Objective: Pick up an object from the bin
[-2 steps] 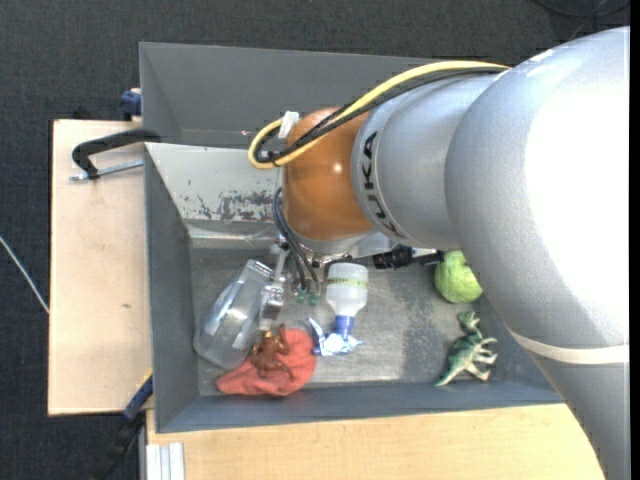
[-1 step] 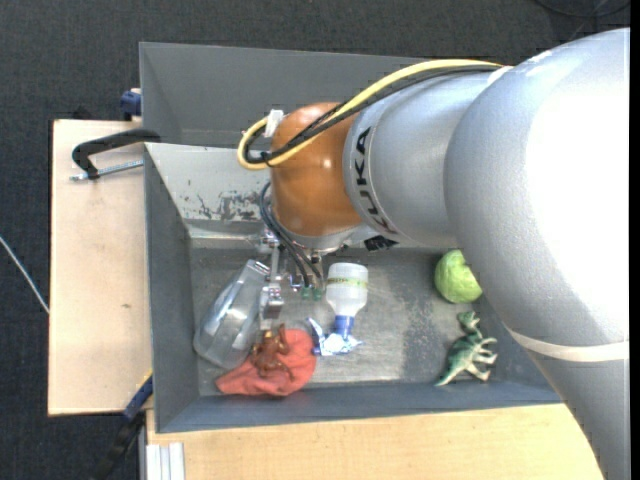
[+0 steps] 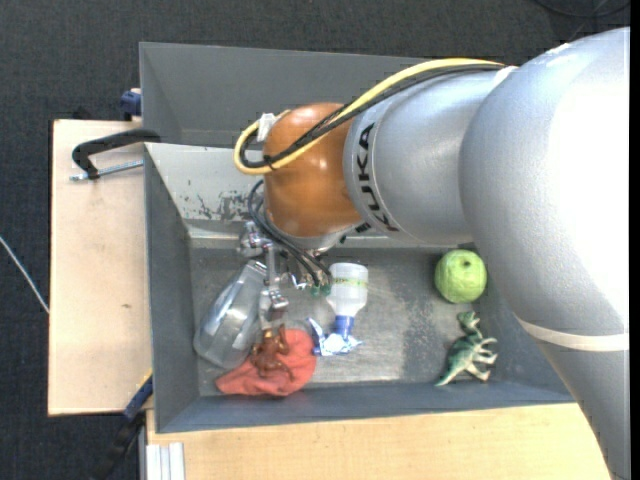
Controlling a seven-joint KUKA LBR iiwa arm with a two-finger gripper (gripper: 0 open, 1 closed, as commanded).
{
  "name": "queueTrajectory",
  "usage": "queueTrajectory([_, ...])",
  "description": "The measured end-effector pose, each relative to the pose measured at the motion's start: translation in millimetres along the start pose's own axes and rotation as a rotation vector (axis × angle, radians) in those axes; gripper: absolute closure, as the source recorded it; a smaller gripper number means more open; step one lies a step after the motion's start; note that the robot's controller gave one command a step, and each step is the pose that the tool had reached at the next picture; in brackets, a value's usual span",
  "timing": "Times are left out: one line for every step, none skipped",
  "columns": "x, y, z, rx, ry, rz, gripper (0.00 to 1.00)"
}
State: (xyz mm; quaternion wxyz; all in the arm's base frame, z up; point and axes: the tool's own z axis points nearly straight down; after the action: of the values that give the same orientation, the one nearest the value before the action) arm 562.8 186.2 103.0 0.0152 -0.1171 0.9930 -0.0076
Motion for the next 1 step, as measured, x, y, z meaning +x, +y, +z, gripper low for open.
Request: queueTrajectory([14.6,12.7,-11.0,0.000,0.020,0.000,0.00])
